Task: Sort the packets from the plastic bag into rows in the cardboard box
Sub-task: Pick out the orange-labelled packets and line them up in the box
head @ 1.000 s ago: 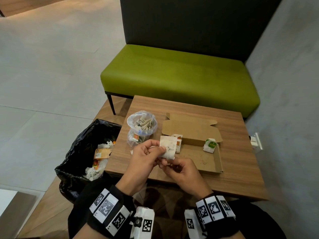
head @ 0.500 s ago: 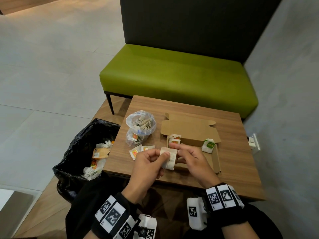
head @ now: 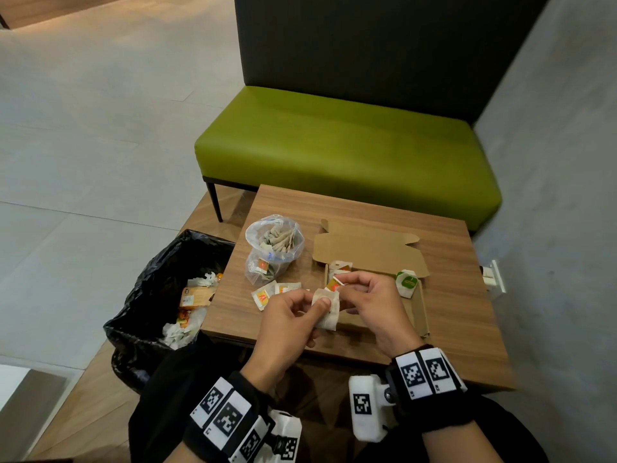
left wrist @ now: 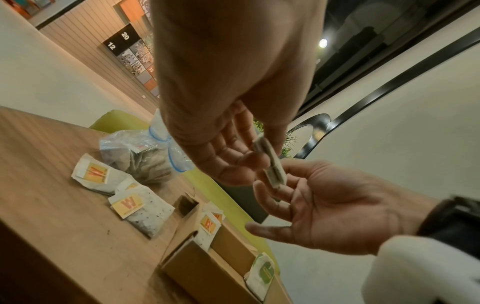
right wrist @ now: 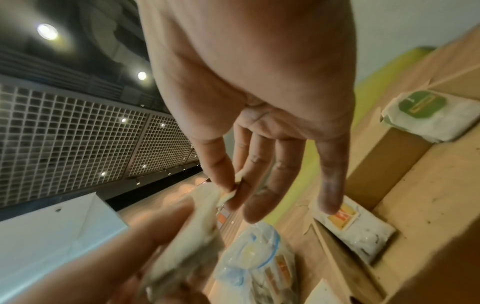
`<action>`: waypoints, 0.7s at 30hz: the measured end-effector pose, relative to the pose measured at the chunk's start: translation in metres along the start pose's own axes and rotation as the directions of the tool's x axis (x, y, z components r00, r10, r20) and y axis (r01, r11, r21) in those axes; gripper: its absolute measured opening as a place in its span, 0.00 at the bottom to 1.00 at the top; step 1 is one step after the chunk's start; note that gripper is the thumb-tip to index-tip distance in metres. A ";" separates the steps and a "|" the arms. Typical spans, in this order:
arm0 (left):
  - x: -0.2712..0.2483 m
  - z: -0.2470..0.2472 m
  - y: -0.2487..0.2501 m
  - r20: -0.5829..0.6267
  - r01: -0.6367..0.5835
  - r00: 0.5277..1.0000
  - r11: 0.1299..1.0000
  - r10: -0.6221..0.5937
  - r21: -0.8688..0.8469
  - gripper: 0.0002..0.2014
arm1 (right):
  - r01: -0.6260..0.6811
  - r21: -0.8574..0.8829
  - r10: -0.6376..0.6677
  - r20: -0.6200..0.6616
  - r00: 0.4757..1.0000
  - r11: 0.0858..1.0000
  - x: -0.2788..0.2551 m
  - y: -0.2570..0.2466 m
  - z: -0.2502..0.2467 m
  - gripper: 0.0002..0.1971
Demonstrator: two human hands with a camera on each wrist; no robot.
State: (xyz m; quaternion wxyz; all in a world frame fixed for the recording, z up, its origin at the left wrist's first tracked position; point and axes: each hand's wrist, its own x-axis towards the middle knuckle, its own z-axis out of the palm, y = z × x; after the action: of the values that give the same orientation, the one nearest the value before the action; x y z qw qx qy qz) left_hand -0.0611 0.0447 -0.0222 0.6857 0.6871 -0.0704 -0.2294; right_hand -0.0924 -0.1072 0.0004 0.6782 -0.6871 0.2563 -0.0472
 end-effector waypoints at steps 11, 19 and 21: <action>0.001 0.003 0.002 -0.048 0.078 0.996 0.997 -0.077 0.008 0.13 | 0.276 -0.313 -0.278 0.037 0.960 0.909 -0.007 -0.003 0.006 0.09; 0.003 0.001 0.001 0.003 0.128 0.992 0.977 -0.129 -0.173 0.11 | 0.486 -0.417 -0.474 0.140 0.869 0.768 -0.019 0.015 0.000 0.11; 0.003 0.001 0.002 0.034 0.155 0.988 0.962 -0.151 -0.226 0.13 | 0.497 -0.410 -0.484 0.143 0.863 0.765 -0.019 0.018 -0.001 0.11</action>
State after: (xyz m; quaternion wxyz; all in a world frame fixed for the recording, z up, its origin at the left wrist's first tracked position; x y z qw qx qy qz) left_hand -0.0588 0.0428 -0.0206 0.7395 0.6056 0.0041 -0.2937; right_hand -0.1140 -0.0990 -0.0113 0.4758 -0.8637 0.0619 -0.1546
